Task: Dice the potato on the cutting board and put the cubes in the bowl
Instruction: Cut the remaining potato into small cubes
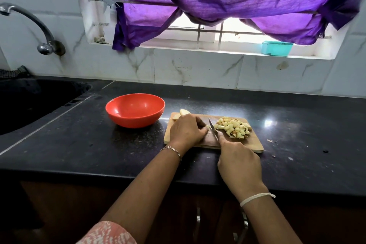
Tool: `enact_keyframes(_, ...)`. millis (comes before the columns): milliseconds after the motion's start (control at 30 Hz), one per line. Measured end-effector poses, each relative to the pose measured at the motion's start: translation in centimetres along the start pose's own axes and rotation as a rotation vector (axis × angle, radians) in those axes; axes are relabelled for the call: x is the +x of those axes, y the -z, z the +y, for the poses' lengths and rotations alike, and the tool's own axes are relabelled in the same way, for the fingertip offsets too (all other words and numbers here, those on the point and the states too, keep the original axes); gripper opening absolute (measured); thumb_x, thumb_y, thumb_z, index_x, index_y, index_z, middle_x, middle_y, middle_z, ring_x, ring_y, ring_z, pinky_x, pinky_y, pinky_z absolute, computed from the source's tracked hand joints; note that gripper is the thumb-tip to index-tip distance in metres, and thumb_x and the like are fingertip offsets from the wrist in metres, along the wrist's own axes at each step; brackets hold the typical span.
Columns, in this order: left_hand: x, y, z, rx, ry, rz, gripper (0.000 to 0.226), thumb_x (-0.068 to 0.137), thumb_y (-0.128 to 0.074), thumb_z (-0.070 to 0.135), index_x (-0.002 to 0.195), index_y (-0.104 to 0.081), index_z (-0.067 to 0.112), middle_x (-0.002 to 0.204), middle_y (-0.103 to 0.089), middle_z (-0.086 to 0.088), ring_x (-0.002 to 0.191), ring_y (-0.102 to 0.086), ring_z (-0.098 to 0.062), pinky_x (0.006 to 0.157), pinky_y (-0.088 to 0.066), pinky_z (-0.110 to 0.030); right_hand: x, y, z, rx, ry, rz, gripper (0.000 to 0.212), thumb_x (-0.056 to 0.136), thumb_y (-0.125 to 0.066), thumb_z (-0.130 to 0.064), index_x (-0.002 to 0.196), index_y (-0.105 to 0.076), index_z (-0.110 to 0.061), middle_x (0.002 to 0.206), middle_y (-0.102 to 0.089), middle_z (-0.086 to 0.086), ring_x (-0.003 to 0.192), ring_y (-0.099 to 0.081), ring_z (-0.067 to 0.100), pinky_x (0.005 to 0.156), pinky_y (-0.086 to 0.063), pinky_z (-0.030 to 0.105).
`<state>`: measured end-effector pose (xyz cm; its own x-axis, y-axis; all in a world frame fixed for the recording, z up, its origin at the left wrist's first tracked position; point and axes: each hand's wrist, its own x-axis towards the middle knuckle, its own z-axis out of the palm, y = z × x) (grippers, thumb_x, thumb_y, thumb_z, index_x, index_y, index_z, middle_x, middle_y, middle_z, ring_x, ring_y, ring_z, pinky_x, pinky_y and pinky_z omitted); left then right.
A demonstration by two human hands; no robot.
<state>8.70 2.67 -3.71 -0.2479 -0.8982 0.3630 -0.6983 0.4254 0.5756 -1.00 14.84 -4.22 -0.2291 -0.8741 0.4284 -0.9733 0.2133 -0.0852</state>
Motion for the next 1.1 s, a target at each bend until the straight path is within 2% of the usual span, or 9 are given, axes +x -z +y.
enact_keyframes(267,0.0,0.3,0.0,-0.03,-0.013,-0.008,0.017,0.083,-0.073,0.03,0.095,-0.078,0.02,0.096,-0.074,0.002,0.091,-0.066,-0.013,0.08,-0.048,-0.023,-1.2,-0.1,0.1,0.069,0.019,0.06,0.064,0.098,-0.04,-0.016,0.153,-0.013,-0.035,0.101,-0.065,0.0,0.093,-0.063,0.018,0.068,-0.047,0.03)
enact_keyframes(400,-0.1,0.4,0.1,-0.032,-0.009,0.01,0.015,0.082,-0.073,0.029,0.092,-0.078,0.019,0.094,-0.075,0.001,0.089,-0.066,-0.014,0.079,-0.049,-0.024,-1.0,-0.1,0.0,0.034,0.055,0.053,0.062,0.099,-0.037,-0.014,0.153,-0.015,-0.032,0.108,-0.064,-0.002,0.098,-0.061,0.018,0.072,-0.046,0.029)
enact_keyframes(633,0.1,0.3,0.0,-0.031,0.009,0.009,0.013,0.082,-0.072,0.028,0.09,-0.078,0.019,0.093,-0.074,0.0,0.089,-0.066,-0.015,0.078,-0.048,-0.024,-0.1,-0.2,-0.7,-0.067,0.101,0.019,0.061,0.097,-0.037,-0.009,0.153,-0.02,-0.028,0.109,-0.065,0.0,0.098,-0.063,0.021,0.071,-0.047,0.032)
enact_keyframes(833,-0.1,0.3,0.1,-0.051,-0.01,0.002,0.012,0.083,-0.072,0.026,0.092,-0.077,0.02,0.093,-0.074,0.003,0.087,-0.065,-0.012,0.073,-0.043,-0.018,1.1,-0.4,-1.1,-0.061,0.099,-0.002,0.056,0.098,-0.037,-0.009,0.151,-0.026,-0.025,0.112,-0.064,0.002,0.102,-0.063,0.022,0.072,-0.048,0.031)
enact_keyframes(1000,-0.1,0.5,-0.1,-0.051,-0.001,0.013,0.015,0.081,-0.074,0.029,0.089,-0.078,0.017,0.091,-0.075,-0.001,0.087,-0.066,-0.014,0.079,-0.049,-0.024,0.7,-0.9,-0.6,0.016,0.035,0.02,0.063,0.095,-0.04,-0.009,0.152,-0.022,-0.03,0.104,-0.065,0.002,0.094,-0.063,0.022,0.068,-0.046,0.031)
enact_keyframes(1100,-0.1,0.6,0.0,-0.058,0.006,0.017,0.015,0.081,-0.075,0.029,0.089,-0.078,0.016,0.091,-0.074,-0.001,0.088,-0.066,-0.015,0.081,-0.05,-0.027,-0.1,-0.9,-0.2,0.08,0.027,0.05,0.065,0.096,-0.041,-0.011,0.153,-0.017,-0.033,0.1,-0.065,0.0,0.091,-0.062,0.02,0.063,-0.04,0.029)
